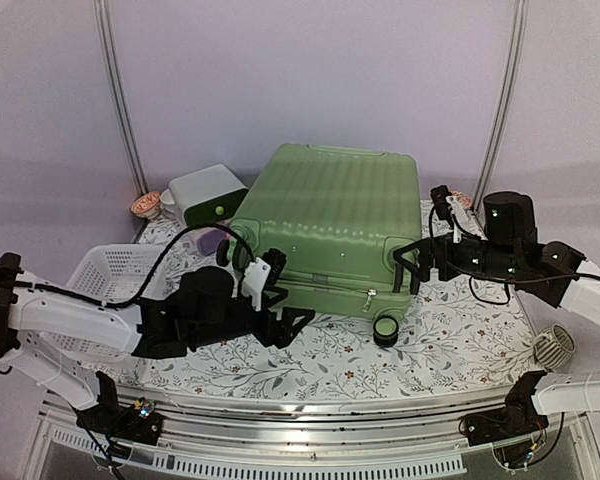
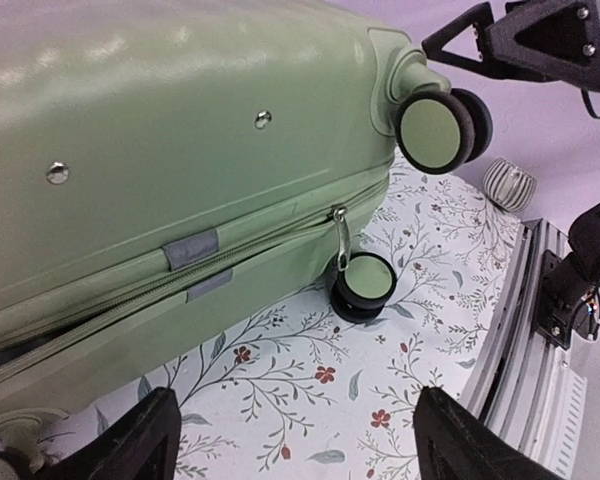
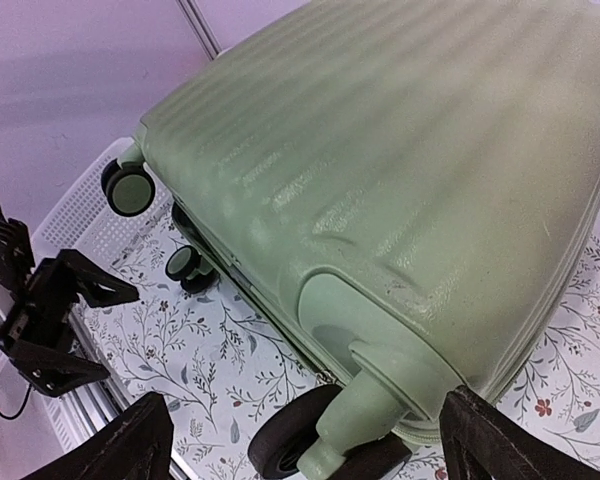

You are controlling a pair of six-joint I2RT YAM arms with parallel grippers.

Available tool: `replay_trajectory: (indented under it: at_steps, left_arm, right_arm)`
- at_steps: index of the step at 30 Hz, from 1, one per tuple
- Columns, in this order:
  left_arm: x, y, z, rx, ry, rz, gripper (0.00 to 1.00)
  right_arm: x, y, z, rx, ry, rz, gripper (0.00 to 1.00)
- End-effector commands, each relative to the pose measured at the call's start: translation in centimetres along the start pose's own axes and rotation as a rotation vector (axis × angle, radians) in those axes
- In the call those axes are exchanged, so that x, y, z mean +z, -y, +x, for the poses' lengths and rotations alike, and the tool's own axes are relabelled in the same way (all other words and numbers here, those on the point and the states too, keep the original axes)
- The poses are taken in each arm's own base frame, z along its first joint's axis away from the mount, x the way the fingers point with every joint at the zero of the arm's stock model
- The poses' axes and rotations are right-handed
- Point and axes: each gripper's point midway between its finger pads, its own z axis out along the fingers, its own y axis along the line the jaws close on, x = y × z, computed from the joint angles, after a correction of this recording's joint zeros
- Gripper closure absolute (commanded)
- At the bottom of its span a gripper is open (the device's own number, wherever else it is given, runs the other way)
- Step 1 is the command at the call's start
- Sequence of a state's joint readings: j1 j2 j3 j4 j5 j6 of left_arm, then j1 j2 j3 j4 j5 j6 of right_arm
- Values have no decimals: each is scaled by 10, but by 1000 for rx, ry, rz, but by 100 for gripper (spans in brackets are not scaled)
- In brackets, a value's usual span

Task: Open, take out, and arrange the luggage
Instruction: Pick up the zipper from the luggage.

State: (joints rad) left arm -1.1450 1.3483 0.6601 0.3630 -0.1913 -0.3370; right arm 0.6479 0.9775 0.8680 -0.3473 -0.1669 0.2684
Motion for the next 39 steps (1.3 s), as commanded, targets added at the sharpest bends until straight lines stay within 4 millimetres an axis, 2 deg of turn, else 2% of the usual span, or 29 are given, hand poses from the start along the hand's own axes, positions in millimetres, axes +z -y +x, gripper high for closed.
replay_trajectory:
  at_steps: [1,10,14,16,19,20,23,24,27,31,39]
  left_arm:
    - [17,15,-7,54,87,45,18]
    - [47,29,-12,191,211,85,18]
    - [62,29,-12,201,264,76,36]
    - [68,30,-11,193,292,76,36]
    - [60,29,-8,172,400,102,38]
    - [51,29,-12,160,466,119,40]
    - [49,30,-9,155,504,138,46]
    - [60,29,7,162,455,133,46]
    - [80,34,14,179,377,133,50]
    - [95,40,22,187,341,145,56]
    - [135,52,47,218,260,171,57]
  right_arm:
    - [0,-1,-8,-22,63,-7,5]
    - [4,1,-2,-23,42,-9,5]
    - [3,2,0,-23,45,0,5]
    - [3,3,1,-23,44,1,5]
    - [3,5,5,-21,40,9,5]
    - [3,6,6,-20,39,12,5]
    - [4,7,9,-19,33,14,5]
    - [4,8,10,-19,31,15,5]
    - [5,8,12,-20,31,16,5]
    - [6,9,11,-16,39,15,5]
    - [-3,12,5,-12,91,38,5]
